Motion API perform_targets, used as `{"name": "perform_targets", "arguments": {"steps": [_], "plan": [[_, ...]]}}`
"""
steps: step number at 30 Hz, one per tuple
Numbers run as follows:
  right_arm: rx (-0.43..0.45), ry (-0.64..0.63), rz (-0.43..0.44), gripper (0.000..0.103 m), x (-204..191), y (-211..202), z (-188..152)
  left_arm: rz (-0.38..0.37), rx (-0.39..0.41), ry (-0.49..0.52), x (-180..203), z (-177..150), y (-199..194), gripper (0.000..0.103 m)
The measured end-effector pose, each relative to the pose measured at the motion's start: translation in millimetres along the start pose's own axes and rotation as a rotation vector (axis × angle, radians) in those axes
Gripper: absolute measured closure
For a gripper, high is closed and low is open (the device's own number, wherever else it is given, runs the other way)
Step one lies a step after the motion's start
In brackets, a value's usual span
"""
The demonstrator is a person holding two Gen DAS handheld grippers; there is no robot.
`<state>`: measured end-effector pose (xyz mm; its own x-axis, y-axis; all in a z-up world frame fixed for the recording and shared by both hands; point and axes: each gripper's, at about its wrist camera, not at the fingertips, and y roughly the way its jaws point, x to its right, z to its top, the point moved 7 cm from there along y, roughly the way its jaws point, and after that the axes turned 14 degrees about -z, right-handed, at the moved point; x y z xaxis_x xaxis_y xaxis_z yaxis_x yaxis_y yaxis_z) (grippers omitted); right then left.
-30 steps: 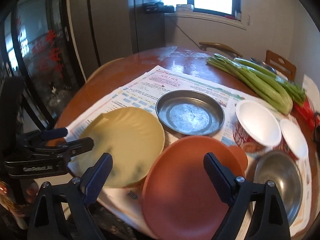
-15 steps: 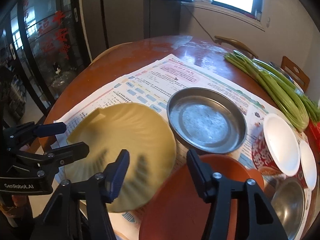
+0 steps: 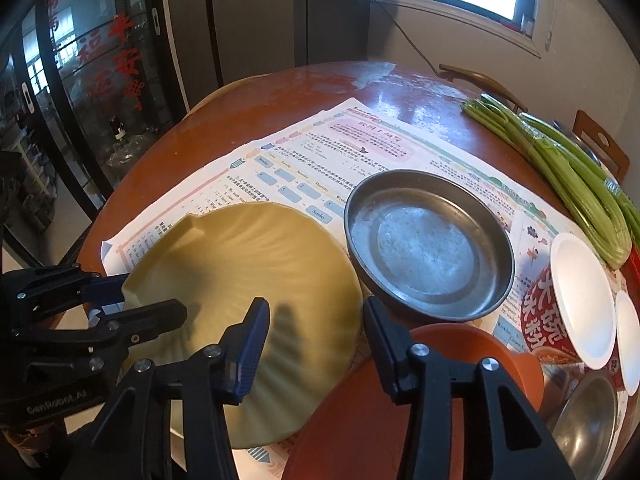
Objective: Organize plates and bowls
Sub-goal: 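Move the left tool to the cream shell plate and grip its rim, then lift the cream shell plate with the left tool, set it down, open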
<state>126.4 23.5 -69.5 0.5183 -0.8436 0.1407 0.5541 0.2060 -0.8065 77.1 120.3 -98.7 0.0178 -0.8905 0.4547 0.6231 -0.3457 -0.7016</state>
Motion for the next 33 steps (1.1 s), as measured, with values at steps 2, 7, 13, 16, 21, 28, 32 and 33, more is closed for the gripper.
{"name": "perform_targets", "arguments": {"steps": [2, 7, 13, 16, 21, 28, 32, 33], "plan": [[-0.01, 0.03, 0.039, 0.054, 0.4, -2.1, -0.3, 0.006, 0.008, -0.009, -4.1, 3.2, -2.2, 0.068], [-0.003, 0.095, 0.097, 0.054, -3.2, -9.0, 3.3, 0.013, 0.043, -0.035, -16.9, 15.8, -13.0, 0.068], [0.011, 0.11, 0.13, 0.054, -15.5, -16.2, 17.4, 0.035, 0.099, -0.044, -30.1, 40.7, -27.0, 0.068], [0.017, 0.118, 0.141, 0.054, -21.3, -16.6, 25.2, 0.047, 0.114, -0.048, -37.8, 52.7, -28.9, 0.068], [0.017, 0.129, 0.141, 0.054, -28.2, -10.9, 36.2, 0.06, 0.118, -0.058, -48.6, 65.5, -24.7, 0.068], [0.02, 0.158, 0.151, 0.054, -29.3, -6.9, 39.6, 0.065, 0.116, -0.068, -59.1, 77.7, -12.0, 0.068], [0.024, 0.16, 0.153, 0.053, -29.7, -6.1, 40.5, 0.071, 0.123, -0.065, -60.5, 85.2, -8.8, 0.068], [0.025, 0.162, 0.153, 0.053, -29.4, -5.5, 40.4, 0.073, 0.124, -0.063, -60.4, 87.3, -7.8, 0.068]]}}
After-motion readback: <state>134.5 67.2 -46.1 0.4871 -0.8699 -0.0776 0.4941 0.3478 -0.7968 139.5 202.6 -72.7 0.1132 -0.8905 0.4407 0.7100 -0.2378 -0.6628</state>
